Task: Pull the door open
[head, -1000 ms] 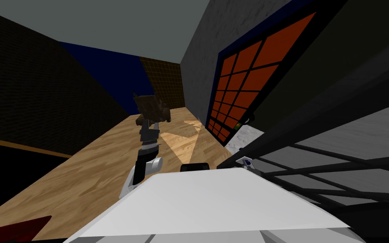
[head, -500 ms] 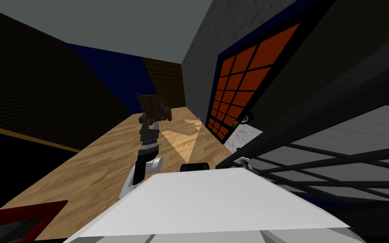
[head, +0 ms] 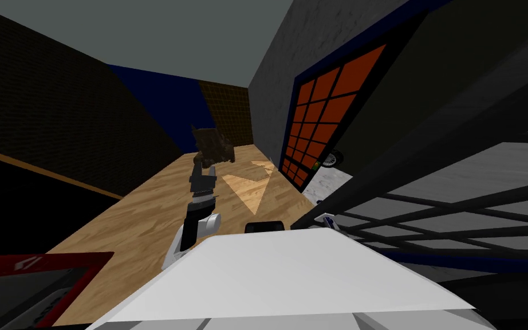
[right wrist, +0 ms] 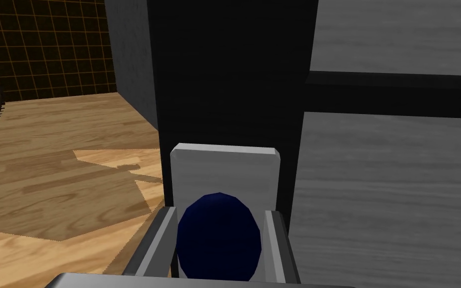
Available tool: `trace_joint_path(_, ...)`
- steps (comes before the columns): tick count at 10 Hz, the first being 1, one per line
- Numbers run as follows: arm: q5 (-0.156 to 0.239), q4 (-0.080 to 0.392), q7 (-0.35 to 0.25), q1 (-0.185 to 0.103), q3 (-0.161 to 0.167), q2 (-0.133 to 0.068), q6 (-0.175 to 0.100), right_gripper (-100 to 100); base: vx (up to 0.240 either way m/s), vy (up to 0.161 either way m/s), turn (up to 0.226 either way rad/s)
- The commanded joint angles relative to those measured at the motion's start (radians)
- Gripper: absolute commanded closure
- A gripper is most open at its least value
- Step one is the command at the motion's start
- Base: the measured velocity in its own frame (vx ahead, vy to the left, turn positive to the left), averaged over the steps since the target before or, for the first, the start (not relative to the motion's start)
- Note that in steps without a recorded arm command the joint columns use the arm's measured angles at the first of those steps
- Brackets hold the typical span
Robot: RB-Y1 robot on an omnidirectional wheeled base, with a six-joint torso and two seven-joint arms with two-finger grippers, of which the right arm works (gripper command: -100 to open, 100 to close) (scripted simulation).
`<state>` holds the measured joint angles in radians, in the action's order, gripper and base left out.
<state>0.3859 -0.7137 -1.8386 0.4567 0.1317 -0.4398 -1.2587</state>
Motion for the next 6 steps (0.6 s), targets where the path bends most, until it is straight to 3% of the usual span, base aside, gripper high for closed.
trace_joint_path(1,-0.015,0.009,-0.006,0.006,0.016,-0.002,-0.022,100,-0.214,-0.023,0.023)
trace_joint_path(2,-0.009,-0.006,0.000,0.007,0.009,-0.001,-0.007,100,-0.092,-0.003,0.003)
trace_joint_path(6,-0.051,-0.012,-0.002,0.018,0.050,-0.008,-0.038,100,-0.179,-0.045,0.038)
